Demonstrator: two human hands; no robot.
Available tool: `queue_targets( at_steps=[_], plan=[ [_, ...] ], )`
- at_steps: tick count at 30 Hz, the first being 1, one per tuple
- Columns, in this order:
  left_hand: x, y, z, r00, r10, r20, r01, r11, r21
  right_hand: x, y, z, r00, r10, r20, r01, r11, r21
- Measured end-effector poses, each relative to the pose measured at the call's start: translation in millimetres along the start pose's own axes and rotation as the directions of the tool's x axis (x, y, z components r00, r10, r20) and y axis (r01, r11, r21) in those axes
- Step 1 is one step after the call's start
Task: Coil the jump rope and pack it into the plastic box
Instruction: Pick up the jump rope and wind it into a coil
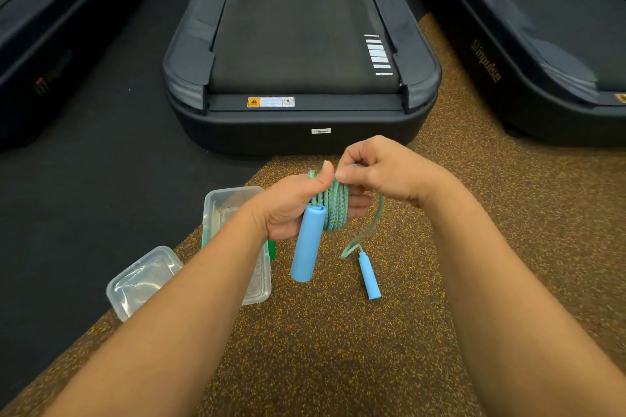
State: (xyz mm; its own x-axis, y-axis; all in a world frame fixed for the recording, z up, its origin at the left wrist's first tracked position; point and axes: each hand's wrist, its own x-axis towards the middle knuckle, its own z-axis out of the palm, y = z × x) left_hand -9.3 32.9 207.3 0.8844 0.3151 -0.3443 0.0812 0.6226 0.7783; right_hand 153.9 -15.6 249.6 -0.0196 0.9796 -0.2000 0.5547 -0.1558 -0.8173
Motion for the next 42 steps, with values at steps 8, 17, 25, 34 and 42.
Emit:
queue_targets(
  at_steps=[8, 17, 25, 34, 42],
  plan=[
    [-1, 0, 3, 0.996, -0.05, 0.076, 0.047, 0.998, 0.031, 3, 11, 6, 0.991, -0.073, -0.109, 0.085, 0.991, 0.102],
    [1, 3, 6, 0.989, -0.056, 0.139, 0.053, 0.998, 0.024, 3, 35, 16, 0.998, 0.029, -0.061, 0.004, 0.873, 0.487],
    [3, 3, 11, 0.991, 0.022, 0.129, -0.01, 0.996, -0.093, 4, 48, 30, 0.986, 0.167, 0.024, -0.143, 0.753, 0.642],
    [6, 6, 4, 0.987, 0.158, 0.038, -0.147, 0.966, -0.211, -2, 60, 41, 0.969, 0.141, 0.202, -0.223, 0.849, 0.478],
    [7, 6, 1, 0.989, 0.136, -0.05, -0.143, 0.974, -0.177, -10, 44, 22, 0.91, 0.171, 0.378, -0.288, 0.916, 0.28]
  ],
)
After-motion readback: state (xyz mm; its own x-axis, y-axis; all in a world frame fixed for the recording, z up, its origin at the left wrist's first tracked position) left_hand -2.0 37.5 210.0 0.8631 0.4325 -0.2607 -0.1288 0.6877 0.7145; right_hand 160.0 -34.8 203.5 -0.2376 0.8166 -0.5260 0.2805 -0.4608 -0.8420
